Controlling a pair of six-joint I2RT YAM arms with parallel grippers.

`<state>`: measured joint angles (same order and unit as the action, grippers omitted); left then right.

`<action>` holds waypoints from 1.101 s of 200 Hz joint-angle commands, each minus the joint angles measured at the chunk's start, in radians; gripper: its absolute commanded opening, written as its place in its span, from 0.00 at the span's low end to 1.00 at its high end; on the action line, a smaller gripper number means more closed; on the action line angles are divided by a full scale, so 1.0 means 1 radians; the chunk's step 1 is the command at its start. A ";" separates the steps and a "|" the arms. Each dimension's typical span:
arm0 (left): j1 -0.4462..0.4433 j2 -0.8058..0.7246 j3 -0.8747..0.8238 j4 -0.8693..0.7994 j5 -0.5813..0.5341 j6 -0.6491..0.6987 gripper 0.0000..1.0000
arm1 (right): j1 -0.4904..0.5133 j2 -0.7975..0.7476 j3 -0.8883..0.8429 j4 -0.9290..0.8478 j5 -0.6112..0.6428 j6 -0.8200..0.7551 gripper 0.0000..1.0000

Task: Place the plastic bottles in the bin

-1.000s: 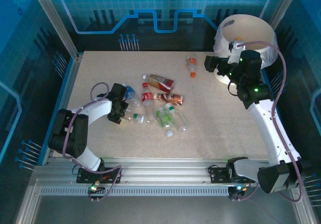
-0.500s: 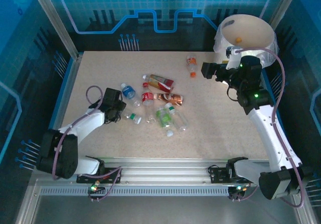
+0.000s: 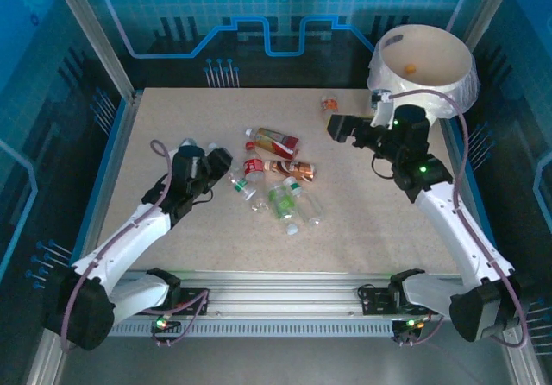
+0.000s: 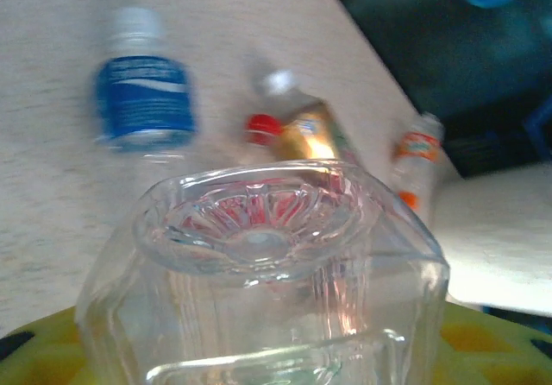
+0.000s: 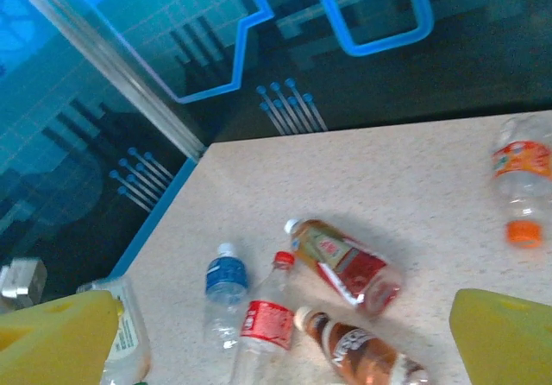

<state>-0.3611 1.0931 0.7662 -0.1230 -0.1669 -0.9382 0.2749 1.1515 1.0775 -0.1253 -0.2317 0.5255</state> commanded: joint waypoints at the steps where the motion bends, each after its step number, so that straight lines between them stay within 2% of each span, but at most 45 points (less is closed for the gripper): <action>1: -0.064 0.020 0.119 0.034 -0.010 0.122 0.47 | 0.063 0.035 -0.039 0.072 -0.047 0.045 1.00; 35: -0.136 0.094 0.214 0.071 0.020 0.187 0.43 | 0.154 0.078 -0.045 0.104 -0.144 0.040 1.00; 63: -0.176 0.153 0.269 0.104 0.041 0.209 0.43 | 0.225 0.119 0.000 0.076 -0.199 -0.034 1.00; 113: -0.226 0.228 0.348 0.124 0.085 0.238 0.43 | 0.328 0.210 0.095 0.005 -0.166 -0.136 1.00; 182: -0.236 0.222 0.348 0.148 0.115 0.229 0.44 | 0.342 0.290 0.103 0.017 -0.086 -0.223 1.00; 220: -0.230 0.217 0.347 0.150 0.131 0.226 0.44 | 0.294 0.258 0.017 0.089 -0.226 -0.235 1.00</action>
<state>-0.5617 1.3277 1.0767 -0.0582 -0.1261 -0.7208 0.5915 1.3968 1.1572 -0.0612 -0.4042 0.3294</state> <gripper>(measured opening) 0.556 0.999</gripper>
